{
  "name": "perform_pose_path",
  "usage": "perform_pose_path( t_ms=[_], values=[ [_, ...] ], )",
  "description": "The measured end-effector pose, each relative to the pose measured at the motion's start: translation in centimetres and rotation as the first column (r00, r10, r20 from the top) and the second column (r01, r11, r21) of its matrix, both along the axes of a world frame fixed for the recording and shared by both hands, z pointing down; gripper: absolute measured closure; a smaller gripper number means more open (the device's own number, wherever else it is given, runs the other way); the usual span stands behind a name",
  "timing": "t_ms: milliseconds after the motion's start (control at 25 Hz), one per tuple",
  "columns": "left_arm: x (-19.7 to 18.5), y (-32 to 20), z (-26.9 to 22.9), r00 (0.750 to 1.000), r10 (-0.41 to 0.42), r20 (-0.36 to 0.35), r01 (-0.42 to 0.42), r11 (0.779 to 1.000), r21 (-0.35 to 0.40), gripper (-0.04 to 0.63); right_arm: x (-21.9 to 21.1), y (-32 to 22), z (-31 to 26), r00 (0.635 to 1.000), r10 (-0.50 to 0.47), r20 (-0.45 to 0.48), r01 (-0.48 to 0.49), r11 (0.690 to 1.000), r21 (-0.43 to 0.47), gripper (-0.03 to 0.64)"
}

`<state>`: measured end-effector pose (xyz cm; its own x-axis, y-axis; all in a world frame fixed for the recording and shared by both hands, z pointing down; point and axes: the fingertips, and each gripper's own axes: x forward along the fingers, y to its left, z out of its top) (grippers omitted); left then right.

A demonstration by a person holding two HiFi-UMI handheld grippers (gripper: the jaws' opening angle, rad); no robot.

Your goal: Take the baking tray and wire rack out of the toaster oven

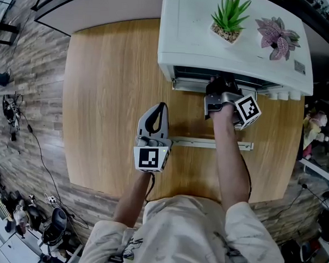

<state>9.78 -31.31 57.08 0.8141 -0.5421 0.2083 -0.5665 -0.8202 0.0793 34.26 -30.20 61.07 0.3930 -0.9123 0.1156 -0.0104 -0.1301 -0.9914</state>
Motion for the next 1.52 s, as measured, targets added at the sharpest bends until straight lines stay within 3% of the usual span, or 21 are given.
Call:
perform_pose_path(
  t_ms=[1520],
  values=[
    [-3.7, 7.1, -3.9, 1.0, 0.012, -0.027, -0.01, 0.998, 0.065, 0.58, -6.7, 9.2, -0.3, 0.998, 0.039, 0.05, -0.04, 0.999, 0.009, 0.592]
  ],
)
